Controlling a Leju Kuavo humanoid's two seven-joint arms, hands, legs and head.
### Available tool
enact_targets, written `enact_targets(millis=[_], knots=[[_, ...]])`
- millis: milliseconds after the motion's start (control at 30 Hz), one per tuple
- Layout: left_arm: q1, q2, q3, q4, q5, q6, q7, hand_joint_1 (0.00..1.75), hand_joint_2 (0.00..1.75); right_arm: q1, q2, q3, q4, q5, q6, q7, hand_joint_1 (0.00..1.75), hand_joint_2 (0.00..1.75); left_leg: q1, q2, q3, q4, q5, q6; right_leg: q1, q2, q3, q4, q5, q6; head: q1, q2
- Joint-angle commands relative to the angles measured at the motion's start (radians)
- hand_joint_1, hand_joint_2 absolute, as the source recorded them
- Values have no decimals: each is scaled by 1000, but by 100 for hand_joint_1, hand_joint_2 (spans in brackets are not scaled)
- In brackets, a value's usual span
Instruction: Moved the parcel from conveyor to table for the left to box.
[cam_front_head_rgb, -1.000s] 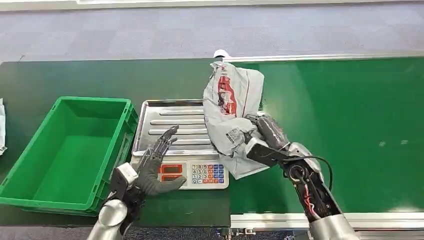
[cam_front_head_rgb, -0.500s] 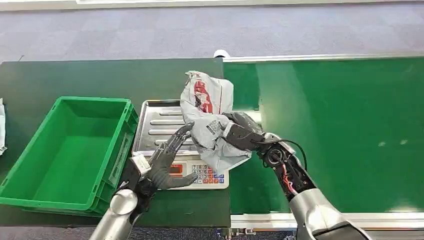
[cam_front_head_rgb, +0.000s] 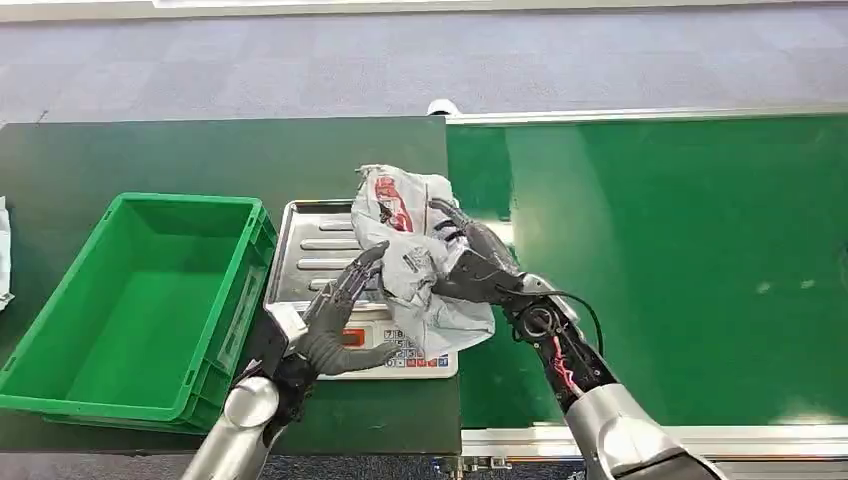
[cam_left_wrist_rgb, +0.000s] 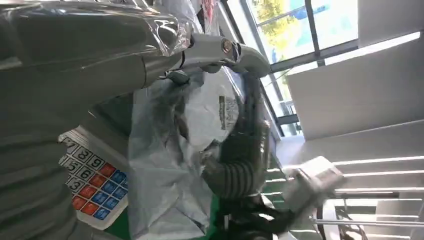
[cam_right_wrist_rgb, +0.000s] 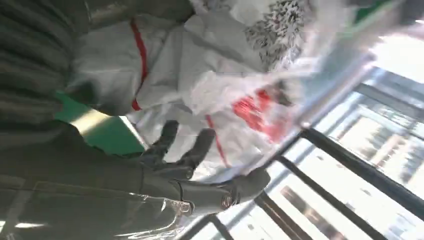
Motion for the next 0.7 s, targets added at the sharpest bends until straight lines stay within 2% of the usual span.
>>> enact_targets(millis=[33, 167, 267, 333, 500, 700], knots=[[-16, -15, 9, 37, 19, 43, -17, 0, 175, 195, -6, -100, -432, -175, 96, -104, 0, 175, 1, -2, 0, 0, 0, 0, 1, -4, 1, -2, 0, -1, 0, 0], [-15, -25, 30, 19, 24, 130, -36, 0, 175, 310, -18, -136, -631, -278, 109, -98, 0, 175, 0, -2, -1, 0, 0, 0, 0, -4, 0, -1, -1, 0, 0, 0], [-14, -24, 48, 4, 53, 190, -44, 0, 175, 374, -20, -172, -704, -307, 102, -84, 0, 175, 0, -2, -1, 0, 0, 0, 1, -3, 0, -1, 0, 0, 0, 0], [-8, -21, 65, -4, 80, 215, -46, 0, 175, 417, -7, -220, -721, -399, 156, -50, 0, 175, 1, -3, -1, 0, 0, 0, 1, -4, 1, -1, 0, 0, 0, 0], [13, -4, 95, -40, 89, 224, -49, 0, 175, 489, 8, -324, -701, -485, 196, -54, 0, 175, 0, -2, 1, -1, 0, 0, 1, -3, 2, -2, 0, 0, 0, 0], [32, 2, 79, -98, 32, 225, -54, 0, 175, 483, 23, -429, -599, -472, 114, -8, 0, 175, 0, 0, 1, -1, 0, 0, 0, -1, 1, -1, 0, 0, 0, 0]])
